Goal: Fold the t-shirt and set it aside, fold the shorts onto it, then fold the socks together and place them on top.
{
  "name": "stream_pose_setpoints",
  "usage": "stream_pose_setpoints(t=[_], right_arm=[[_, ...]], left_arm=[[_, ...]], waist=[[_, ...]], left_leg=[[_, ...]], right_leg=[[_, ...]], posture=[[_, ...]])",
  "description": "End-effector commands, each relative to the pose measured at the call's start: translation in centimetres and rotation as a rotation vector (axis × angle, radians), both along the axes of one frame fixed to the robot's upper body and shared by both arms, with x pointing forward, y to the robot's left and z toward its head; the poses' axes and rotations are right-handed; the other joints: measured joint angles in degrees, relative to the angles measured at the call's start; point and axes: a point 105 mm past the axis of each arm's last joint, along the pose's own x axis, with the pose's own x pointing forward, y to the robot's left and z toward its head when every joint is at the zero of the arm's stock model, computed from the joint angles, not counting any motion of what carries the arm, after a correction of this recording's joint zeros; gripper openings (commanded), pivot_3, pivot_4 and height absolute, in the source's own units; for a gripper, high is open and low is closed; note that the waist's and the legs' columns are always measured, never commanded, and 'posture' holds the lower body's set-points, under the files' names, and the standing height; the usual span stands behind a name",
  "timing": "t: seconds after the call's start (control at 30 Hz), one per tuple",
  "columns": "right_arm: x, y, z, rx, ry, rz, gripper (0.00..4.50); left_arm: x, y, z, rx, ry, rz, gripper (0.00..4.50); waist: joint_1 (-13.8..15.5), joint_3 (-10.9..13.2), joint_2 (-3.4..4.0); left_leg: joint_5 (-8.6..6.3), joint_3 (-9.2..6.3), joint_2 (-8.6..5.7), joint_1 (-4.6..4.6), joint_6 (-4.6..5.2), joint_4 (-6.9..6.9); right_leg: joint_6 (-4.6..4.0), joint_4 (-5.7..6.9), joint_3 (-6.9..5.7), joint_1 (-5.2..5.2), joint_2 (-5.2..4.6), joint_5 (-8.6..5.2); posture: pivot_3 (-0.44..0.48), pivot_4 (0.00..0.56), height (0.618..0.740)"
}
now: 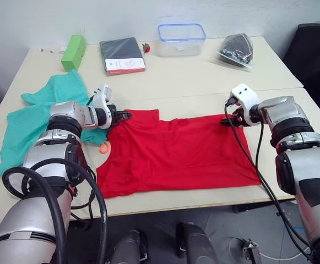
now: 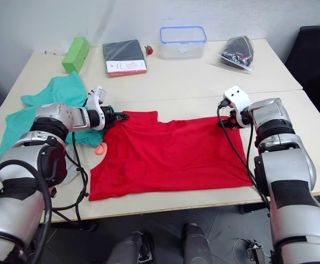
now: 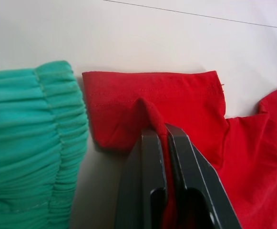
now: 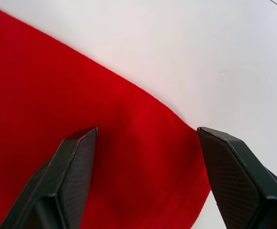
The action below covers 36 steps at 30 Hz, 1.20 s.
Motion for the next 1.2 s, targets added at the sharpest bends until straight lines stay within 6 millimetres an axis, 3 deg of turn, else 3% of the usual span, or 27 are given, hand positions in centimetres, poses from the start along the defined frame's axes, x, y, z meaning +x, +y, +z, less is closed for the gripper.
stream_pose_setpoints(t=[0.03, 0.37, 0.8, 0.93, 1.07, 1.2], right_arm=[[0.1, 0.1, 0.3, 0.013, -0.008, -0.017, 3.00], [0.1, 0.1, 0.4, 0.027, -0.022, -0.004, 0.07], [0.6, 0.1, 1.3, 0.038, -0.094, 0.006, 0.07], [0.8, 0.0, 1.5, 0.018, -0.105, -0.014, 0.85], [0.6, 0.1, 1.0, 0.003, -0.068, -0.017, 2.17], [0.2, 0.3, 0.2, 0.036, 0.003, -0.038, 2.17]], left_arm=[[0.2, 0.2, 1.0, 0.006, -0.037, -0.010, 0.00], [-0.1, 0.3, 0.6, 0.037, -0.050, -0.059, 0.00], [0.0, 0.8, 0.7, 0.085, -0.076, -0.059, 0.00], [0.0, 0.6, 0.9, 0.078, -0.086, -0.070, 0.00], [0.0, 0.3, 1.1, 0.085, -0.093, -0.092, 0.00], [0.0, 0.1, 1.2, 0.086, -0.097, -0.100, 0.00]], waist=[[0.0, 0.0, 0.00], [0.0, 0.0, 0.00], [0.0, 0.0, 0.00], [0.0, 0.0, 0.00], [0.0, 0.0, 0.00], [0.0, 0.0, 0.00]], left_leg=[[0.00, 0.00, 0.00, 0.00, 0.00, 0.00], [0.00, 0.02, -0.01, 0.00, 0.00, 0.00], [0.00, 0.02, -0.01, 0.00, 0.00, 0.00], [0.00, 0.03, 0.00, -0.01, 0.00, -0.01], [0.00, 0.04, 0.00, -0.01, 0.00, -0.01], [0.00, 0.05, 0.00, -0.01, 0.00, -0.01]], right_leg=[[0.00, 0.00, 0.00, 0.00, 0.00, 0.00], [0.00, 0.01, 0.01, 0.00, 0.00, 0.00], [0.00, 0.01, 0.02, -0.03, 0.00, 0.00], [0.00, 0.01, 0.02, -0.04, 0.01, 0.00], [0.00, 0.01, 0.03, -0.05, 0.01, 0.00], [0.00, 0.01, 0.04, -0.05, 0.02, 0.00]], posture=[[0.000, 0.150, 0.740], [0.000, 0.150, 0.740], [0.000, 0.150, 0.740], [0.000, 0.150, 0.740], [0.000, 0.150, 0.740], [0.000, 0.150, 0.740]])
